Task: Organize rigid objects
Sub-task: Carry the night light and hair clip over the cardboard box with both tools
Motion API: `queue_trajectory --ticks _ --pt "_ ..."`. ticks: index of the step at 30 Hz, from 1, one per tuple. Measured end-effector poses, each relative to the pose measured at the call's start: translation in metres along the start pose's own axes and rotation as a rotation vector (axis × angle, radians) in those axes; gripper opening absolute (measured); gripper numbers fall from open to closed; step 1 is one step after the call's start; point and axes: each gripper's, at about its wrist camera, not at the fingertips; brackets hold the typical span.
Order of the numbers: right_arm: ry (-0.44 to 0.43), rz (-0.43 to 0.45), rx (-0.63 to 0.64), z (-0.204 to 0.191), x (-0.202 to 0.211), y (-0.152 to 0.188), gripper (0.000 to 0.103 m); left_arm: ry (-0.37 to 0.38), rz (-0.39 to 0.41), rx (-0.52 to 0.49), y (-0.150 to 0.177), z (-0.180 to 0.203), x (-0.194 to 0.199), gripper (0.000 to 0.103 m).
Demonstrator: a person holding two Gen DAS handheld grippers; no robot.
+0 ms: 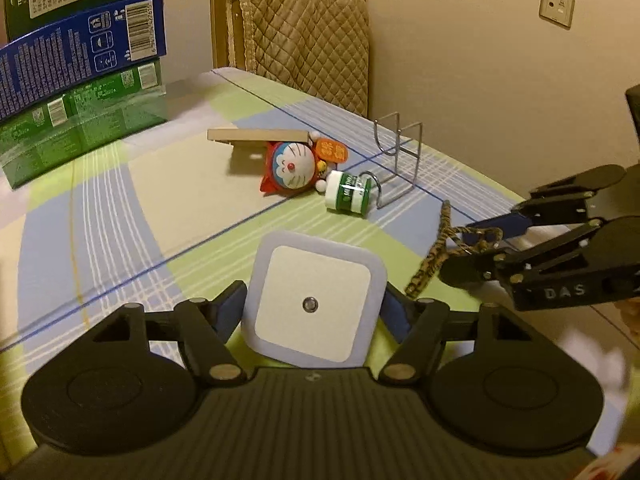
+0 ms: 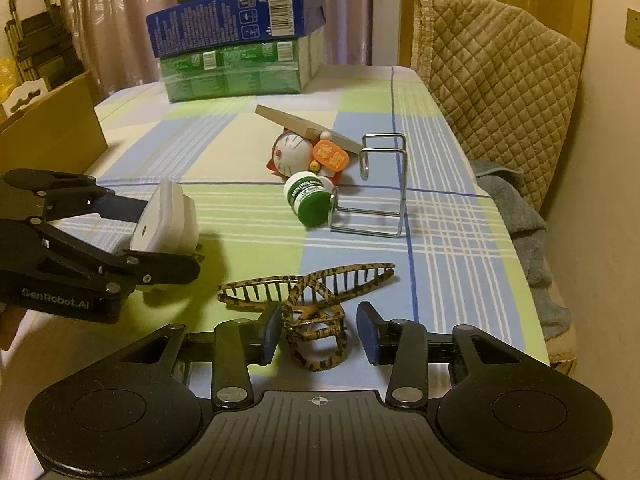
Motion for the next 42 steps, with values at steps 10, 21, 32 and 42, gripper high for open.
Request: queue_trajectory --ticks 10,21,32,42 --pt "0.01 -0.016 0.046 -0.009 -0.007 -0.006 0.027 -0.101 -0.026 0.164 0.016 0.001 0.03 0.064" --pt "0.024 -0.003 0.011 -0.014 0.02 -0.012 0.027 -0.11 -0.011 0.19 0.008 0.011 0.057 0.064" --pt "0.034 0.069 0.008 -0.032 0.076 -0.039 0.027 -0.137 0.041 0.199 -0.008 0.02 0.114 0.064" --pt "-0.003 0.155 0.01 -0.074 0.128 -0.067 0.027 -0.197 0.105 0.213 -0.016 0.021 0.188 0.064"
Point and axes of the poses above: each gripper's, at about its wrist camera, not at the fingertips, and x roughly against the way its jaws point, z to its right, y to its underside, and after that the axes turned 7 degrees about x, right-handed
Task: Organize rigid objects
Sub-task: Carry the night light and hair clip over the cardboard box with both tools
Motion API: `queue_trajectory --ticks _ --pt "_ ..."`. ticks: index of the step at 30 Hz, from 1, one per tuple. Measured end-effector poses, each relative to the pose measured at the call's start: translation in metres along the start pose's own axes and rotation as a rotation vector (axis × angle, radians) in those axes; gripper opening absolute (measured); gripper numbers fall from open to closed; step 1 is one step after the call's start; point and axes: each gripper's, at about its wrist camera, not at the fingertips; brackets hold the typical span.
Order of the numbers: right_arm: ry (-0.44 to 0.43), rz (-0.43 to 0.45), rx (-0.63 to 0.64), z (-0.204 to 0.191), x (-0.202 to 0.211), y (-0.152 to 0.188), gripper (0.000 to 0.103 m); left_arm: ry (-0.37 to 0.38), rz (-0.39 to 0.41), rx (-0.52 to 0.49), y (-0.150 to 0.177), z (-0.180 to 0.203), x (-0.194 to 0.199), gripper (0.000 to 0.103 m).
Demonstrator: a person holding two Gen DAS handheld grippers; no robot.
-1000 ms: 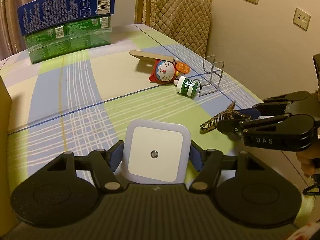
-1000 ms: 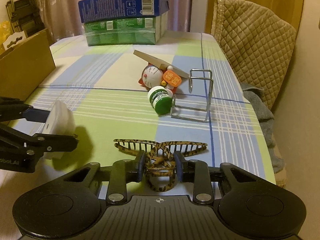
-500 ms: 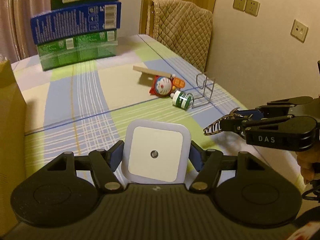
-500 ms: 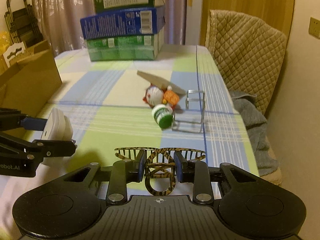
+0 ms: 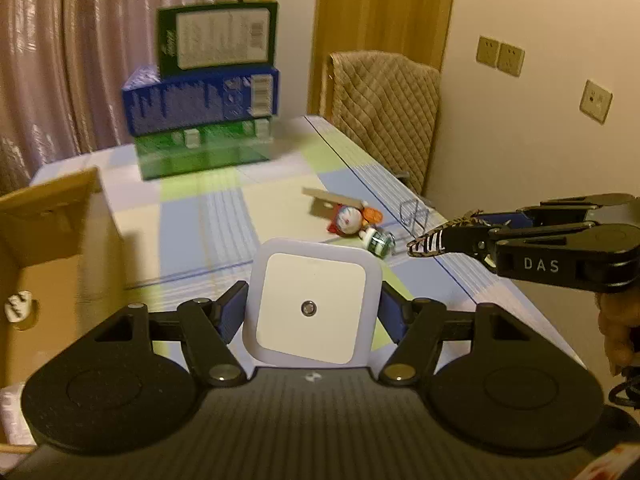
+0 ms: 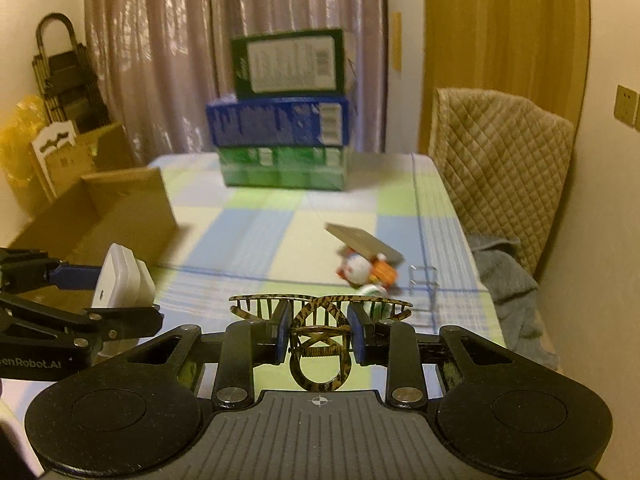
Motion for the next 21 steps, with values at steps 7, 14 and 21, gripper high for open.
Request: queue_trajectory --ticks 7,14,21 --pt "-0.052 0.05 0.035 -0.045 0.022 -0.018 0.027 -0.054 0.061 0.025 -0.005 -0.021 0.051 0.064" --pt "-0.109 0.066 0.074 -0.09 0.031 -0.027 0.027 -0.112 0.089 0.066 0.002 -0.056 0.093 0.064" --pt "-0.166 0.071 0.119 -0.131 0.026 -0.037 0.027 -0.193 0.097 0.087 0.007 -0.104 0.124 0.064"
Point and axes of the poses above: each gripper's, at about its wrist camera, not at the fingertips, and x roughly against the way its jaws point, z to its right, y to its underside, and after that the axes turned 7 degrees about x, right-handed
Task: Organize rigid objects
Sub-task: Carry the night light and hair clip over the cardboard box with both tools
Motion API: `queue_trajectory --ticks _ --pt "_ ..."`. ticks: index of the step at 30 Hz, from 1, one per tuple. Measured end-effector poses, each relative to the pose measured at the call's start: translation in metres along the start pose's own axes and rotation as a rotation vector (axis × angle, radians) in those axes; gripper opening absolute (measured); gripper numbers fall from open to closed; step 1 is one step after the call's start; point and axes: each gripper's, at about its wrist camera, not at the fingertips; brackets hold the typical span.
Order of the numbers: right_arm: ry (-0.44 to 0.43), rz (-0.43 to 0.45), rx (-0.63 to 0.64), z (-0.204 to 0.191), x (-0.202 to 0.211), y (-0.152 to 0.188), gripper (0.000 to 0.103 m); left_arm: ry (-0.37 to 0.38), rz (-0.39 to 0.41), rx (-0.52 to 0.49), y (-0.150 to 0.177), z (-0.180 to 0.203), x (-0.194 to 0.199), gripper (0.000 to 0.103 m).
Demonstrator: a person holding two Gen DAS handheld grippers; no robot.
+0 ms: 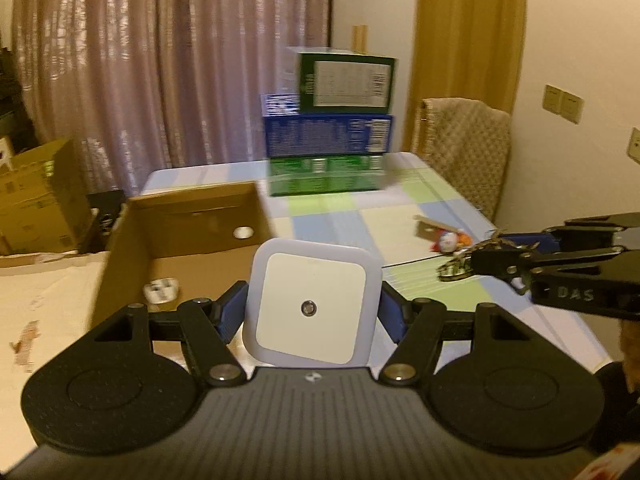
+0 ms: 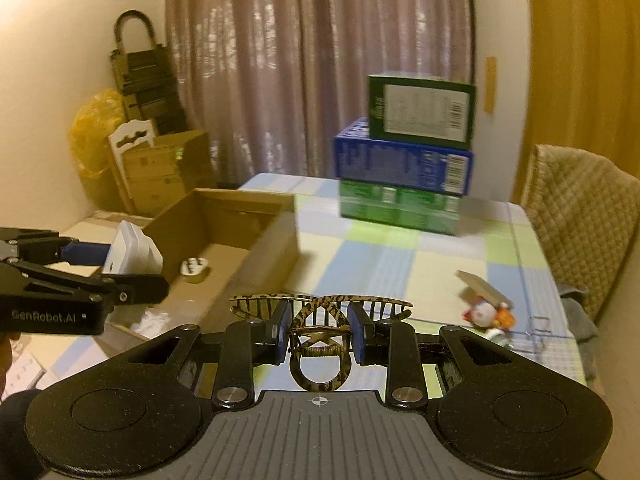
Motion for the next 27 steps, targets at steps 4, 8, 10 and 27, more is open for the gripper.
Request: queue_trajectory --ticks 4,8,10,27 --pt "-0.029 0.005 0.024 -0.018 -0.011 -0.009 0.027 -0.063 -0.002 0.001 -0.005 -0.036 0.007 0.064" --pt "-0.062 -0.001 0.035 -0.034 -0.027 -0.018 0.027 -0.11 -0.005 0.009 -0.009 -0.068 0.014 0.064" --pt "-0.082 -0.007 0.04 -0.042 -0.036 -0.021 0.027 -0.126 -0.007 0.015 -0.011 -0.081 0.014 0.064" --pt "-0.18 -0.071 0.102 -0.092 -0.099 -0.031 0.027 -0.139 -0.064 0.061 -0.007 -0.135 -0.016 0.064"
Point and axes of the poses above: each gripper's, at about its wrist camera, not at the fingertips, and x roughly against the way its jaws point, z to its right, y to its underside, and after that the axes turned 7 degrees about x, right-handed
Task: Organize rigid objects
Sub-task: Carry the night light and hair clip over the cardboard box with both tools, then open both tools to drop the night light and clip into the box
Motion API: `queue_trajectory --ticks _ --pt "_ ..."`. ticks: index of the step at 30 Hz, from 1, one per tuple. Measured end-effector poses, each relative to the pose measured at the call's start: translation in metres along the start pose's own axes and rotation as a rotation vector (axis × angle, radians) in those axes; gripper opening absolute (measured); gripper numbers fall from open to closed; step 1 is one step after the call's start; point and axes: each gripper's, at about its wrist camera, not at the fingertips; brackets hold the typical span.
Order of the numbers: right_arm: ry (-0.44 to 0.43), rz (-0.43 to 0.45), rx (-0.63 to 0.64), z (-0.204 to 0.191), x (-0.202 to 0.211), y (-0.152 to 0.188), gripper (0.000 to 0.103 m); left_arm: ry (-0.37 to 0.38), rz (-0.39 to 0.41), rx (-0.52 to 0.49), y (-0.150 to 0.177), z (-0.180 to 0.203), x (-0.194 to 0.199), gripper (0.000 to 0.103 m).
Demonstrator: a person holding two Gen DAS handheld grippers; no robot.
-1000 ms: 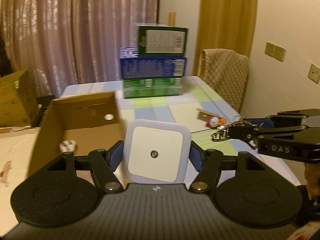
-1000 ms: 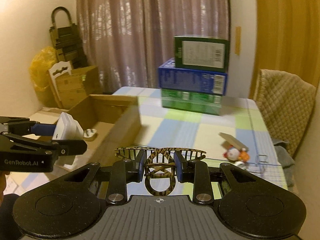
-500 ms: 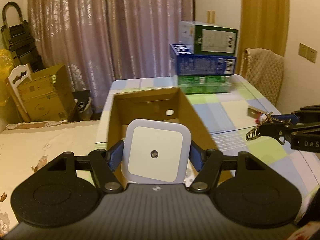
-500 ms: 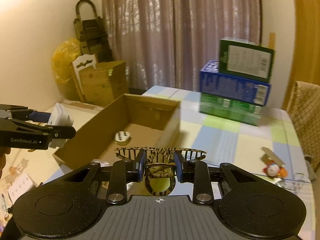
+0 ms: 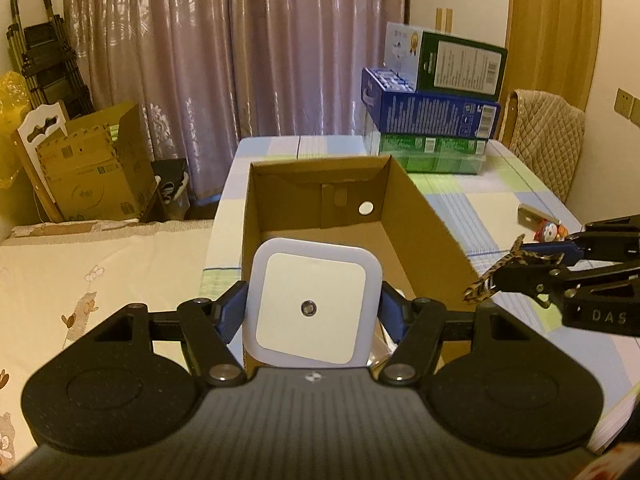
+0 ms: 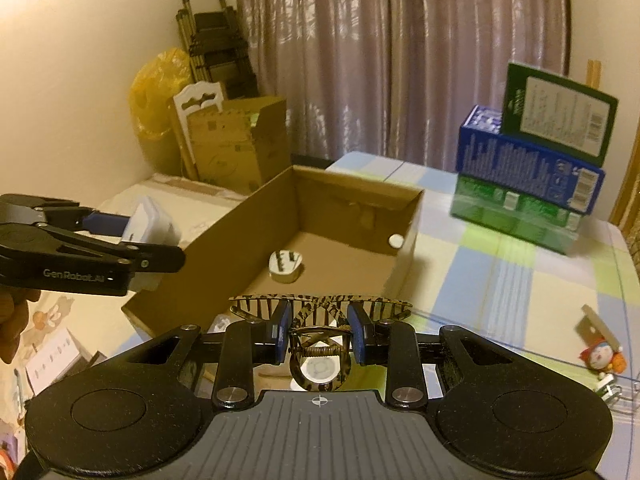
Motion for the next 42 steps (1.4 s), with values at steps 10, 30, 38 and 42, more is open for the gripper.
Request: queue_trajectory --ticks 10,30,38,42 --pt "-0.013 -0.046 0.021 -0.007 -0.029 0.005 0.027 0.002 -0.061 -0.009 0.008 -0.003 -0.031 0.064" --pt "-0.019 -0.068 0.034 -0.012 -0.044 0.006 0.027 0.005 -0.103 -0.003 0.014 -0.009 -0.052 0.064" --pt "-0.02 -0.072 0.038 -0.015 -0.045 0.007 0.027 0.012 -0.104 0.001 0.014 -0.01 -0.052 0.062" --pt "-0.021 -0.073 0.037 -0.015 -0.045 0.008 0.027 0.012 -0.107 -0.009 0.012 -0.008 -0.051 0.064"
Point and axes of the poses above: each gripper's, at about its wrist camera, not at the fingertips, and x roughly against the way its jaws point, z to its right, y to its underside, and after that the axes turned 7 degrees about x, right-handed
